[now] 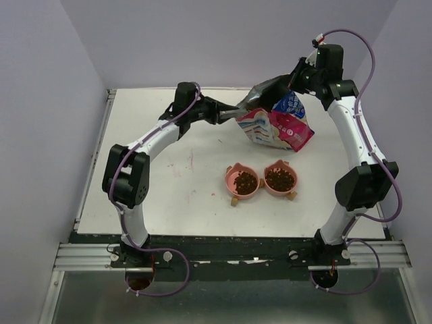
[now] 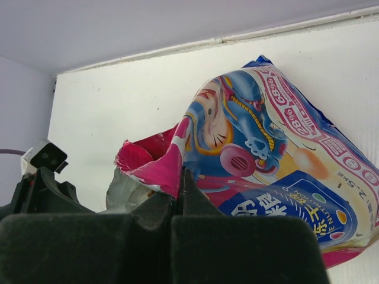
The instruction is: Serve the pet food
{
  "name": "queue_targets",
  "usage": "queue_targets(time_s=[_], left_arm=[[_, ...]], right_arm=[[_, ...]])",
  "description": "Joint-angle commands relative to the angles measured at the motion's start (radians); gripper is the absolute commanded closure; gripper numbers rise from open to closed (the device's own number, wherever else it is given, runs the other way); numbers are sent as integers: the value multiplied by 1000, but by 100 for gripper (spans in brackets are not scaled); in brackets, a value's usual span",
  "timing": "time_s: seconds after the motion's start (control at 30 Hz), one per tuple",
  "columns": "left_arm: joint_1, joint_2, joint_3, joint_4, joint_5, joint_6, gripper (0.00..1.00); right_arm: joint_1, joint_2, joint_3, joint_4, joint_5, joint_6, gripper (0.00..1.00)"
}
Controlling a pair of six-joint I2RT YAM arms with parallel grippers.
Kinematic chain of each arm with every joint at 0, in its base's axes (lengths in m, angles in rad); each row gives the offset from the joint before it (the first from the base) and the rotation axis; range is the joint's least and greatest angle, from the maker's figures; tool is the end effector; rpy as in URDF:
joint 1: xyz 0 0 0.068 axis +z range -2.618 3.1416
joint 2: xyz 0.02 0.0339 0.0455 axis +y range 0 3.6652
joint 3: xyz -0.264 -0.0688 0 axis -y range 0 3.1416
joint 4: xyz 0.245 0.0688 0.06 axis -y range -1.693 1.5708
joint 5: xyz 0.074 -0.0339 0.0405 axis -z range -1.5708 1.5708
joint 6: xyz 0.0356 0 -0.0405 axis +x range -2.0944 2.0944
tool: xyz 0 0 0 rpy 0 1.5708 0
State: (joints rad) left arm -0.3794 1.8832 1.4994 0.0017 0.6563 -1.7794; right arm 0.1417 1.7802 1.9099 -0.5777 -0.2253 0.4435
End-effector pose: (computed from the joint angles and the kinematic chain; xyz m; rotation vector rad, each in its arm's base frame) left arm 0.4059 -0.1852 0.2905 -1.1430 2.2290 -1.8469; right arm 0.4028 0.0655 0.4158 0.1642 2.0516 0.5948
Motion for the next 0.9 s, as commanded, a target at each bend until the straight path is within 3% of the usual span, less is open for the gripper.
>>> queue_targets(time_s=[0.0, 0.27, 0.43, 0.57, 0.87], left_arm=[[7, -30, -96, 420, 29, -140, 100], [7, -58, -182, 633, 28, -192, 100], [5, -111, -260, 653, 32, -201, 100], [5, -131, -314, 763, 23, -245, 100], [7, -121, -327, 866, 16, -299, 100]], right_arm=[[-5, -62, 49, 139, -46, 11, 100], [-5, -71, 41, 133, -36, -2, 100], [-5, -67, 54, 130, -19, -6, 100], [-5, -54, 87, 122, -6, -6, 100], [-8, -34, 129, 110, -6, -6, 100]])
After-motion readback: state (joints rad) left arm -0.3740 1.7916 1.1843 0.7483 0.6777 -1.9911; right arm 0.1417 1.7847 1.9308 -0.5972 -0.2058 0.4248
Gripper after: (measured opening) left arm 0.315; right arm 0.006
